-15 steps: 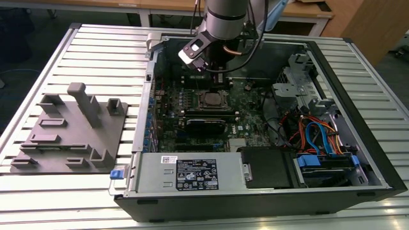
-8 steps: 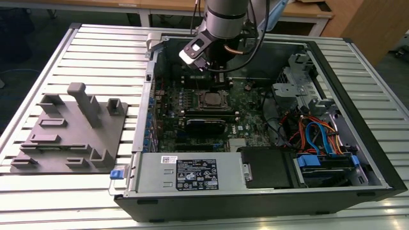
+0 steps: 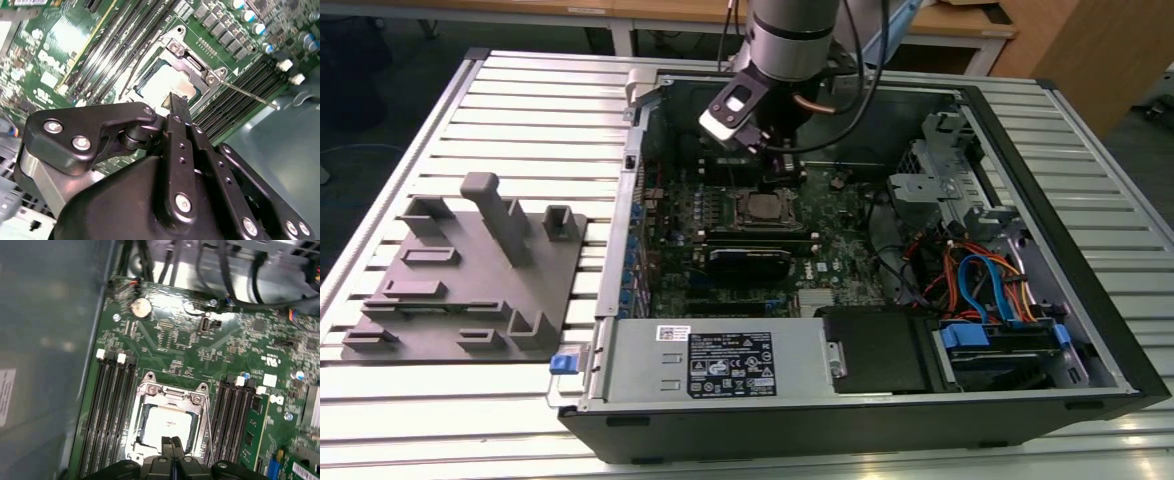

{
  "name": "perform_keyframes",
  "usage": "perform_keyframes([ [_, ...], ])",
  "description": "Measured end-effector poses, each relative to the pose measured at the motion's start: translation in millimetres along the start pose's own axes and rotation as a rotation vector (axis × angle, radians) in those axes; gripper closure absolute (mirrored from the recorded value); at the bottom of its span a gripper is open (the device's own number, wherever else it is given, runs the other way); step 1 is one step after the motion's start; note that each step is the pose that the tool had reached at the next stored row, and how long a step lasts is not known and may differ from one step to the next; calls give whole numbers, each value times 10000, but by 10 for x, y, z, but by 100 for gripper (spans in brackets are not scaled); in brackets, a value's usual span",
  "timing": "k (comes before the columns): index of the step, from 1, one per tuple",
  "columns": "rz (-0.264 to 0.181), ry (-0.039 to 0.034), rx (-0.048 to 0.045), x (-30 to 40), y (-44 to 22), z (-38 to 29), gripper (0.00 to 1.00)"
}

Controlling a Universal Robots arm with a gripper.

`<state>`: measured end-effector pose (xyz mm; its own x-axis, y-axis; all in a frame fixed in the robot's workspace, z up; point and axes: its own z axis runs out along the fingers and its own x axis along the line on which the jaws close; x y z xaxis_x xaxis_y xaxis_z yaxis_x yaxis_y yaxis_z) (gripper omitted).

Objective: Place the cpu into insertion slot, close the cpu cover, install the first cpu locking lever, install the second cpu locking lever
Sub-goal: 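Install the first cpu locking lever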

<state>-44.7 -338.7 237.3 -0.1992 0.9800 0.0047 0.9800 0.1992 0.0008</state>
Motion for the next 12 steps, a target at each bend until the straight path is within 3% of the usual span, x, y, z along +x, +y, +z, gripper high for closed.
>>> perform_keyframes([
  [12, -2015, 2, 9, 0, 0, 2, 90],
])
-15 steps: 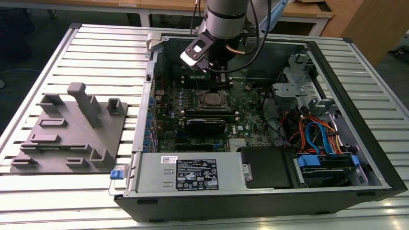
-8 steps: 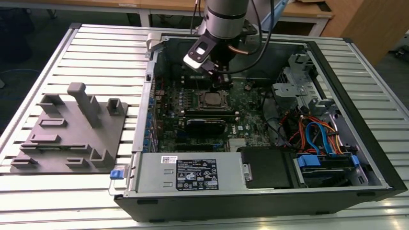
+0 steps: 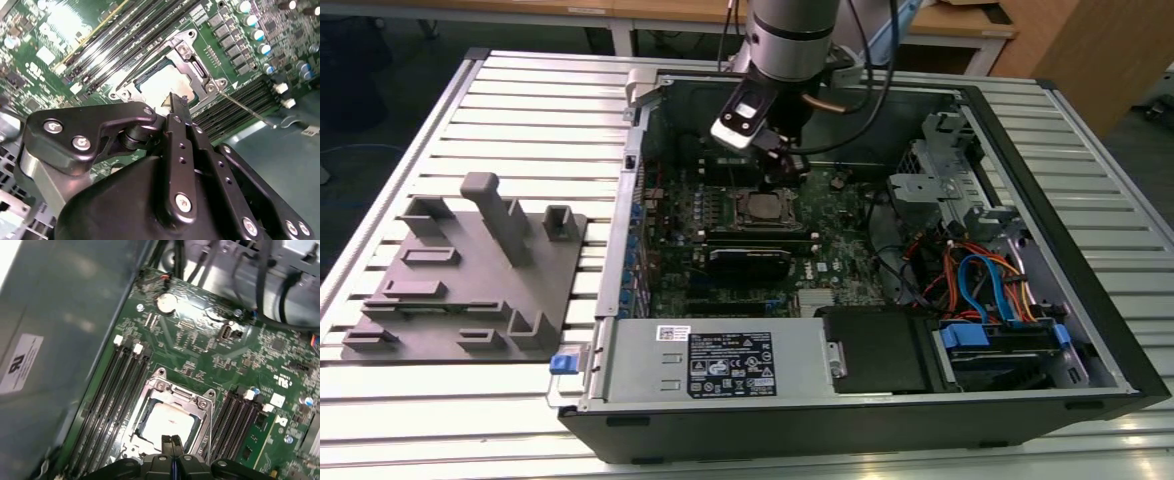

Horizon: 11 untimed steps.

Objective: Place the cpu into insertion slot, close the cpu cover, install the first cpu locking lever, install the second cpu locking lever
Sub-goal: 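Install the first cpu locking lever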

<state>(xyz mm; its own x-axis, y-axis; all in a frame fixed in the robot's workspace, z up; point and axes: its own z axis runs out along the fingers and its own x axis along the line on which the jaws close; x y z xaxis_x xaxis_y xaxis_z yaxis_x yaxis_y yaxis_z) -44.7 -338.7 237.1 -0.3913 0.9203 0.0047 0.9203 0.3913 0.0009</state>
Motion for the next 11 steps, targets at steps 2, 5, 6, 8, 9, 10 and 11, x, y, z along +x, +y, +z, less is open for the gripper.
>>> perform_keyframes([
  [2, -338, 0, 2, 0, 0, 0, 90],
  [5, -774, 1, 4, 0, 0, 1, 90],
  [6, -903, 1, 5, 0, 0, 1, 90],
  [8, -1158, 1, 6, 0, 0, 1, 90],
  [9, -1424, 1, 7, 0, 0, 1, 90],
  [10, -1433, 2, 7, 0, 0, 1, 90],
  [11, -1434, 1, 7, 0, 0, 1, 90],
])
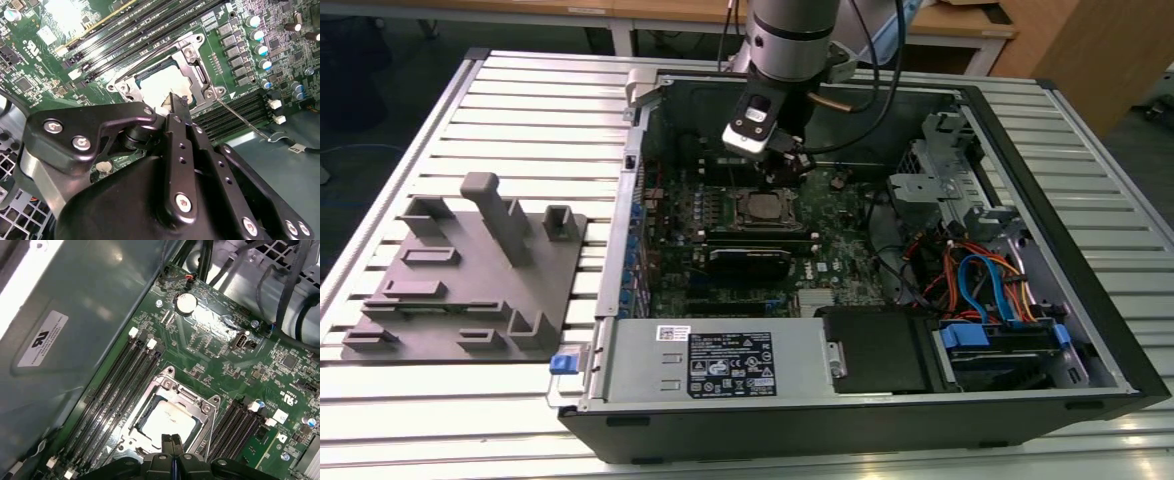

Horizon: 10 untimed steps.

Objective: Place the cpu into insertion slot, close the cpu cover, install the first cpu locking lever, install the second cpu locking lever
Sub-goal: 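Install the first cpu locking lever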

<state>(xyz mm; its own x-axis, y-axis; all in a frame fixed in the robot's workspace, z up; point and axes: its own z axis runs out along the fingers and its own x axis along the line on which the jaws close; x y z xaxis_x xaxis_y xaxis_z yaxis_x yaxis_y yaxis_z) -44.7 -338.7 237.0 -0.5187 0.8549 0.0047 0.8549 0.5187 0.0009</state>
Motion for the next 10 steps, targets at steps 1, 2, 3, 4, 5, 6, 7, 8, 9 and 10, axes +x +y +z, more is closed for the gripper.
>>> perform_keyframes([
  [1, -1, 0, 0, 0, 0, 0, 90],
  [2, -1, 0, 0, 0, 0, 0, 90],
  [3, -1, 0, 0, 0, 0, 0, 90],
  [4, -1, 0, 1, 0, 0, 0, 90],
  [5, -1, 0, 0, 0, 0, 0, 90],
  [6, -1, -1, 0, 0, 0, 0, 90],
  [7, -1, -1, 0, 0, 0, 0, 90],
  [8, -10, 0, 0, 0, 0, 0, 90],
  [9, -65, -1, 1, 0, 0, 0, 90],
  [10, -196, -1, 1, 0, 0, 0, 90],
])
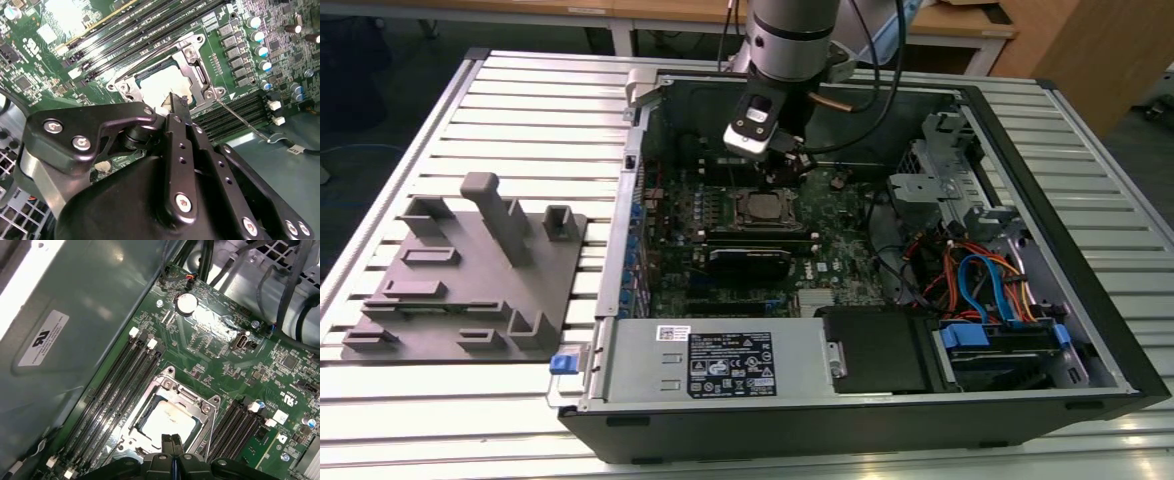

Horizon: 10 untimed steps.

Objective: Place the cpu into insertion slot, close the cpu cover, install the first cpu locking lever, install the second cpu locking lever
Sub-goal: 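Install the first cpu locking lever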

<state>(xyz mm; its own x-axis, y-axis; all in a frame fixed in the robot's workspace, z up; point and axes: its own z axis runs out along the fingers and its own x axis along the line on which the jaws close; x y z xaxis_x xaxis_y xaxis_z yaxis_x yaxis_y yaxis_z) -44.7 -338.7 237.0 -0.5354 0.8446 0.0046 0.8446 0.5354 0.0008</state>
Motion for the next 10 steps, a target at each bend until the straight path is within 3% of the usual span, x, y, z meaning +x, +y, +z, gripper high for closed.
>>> perform_keyframes([
  [10, -1628, 1, 8, 0, 0, 0, 90],
])
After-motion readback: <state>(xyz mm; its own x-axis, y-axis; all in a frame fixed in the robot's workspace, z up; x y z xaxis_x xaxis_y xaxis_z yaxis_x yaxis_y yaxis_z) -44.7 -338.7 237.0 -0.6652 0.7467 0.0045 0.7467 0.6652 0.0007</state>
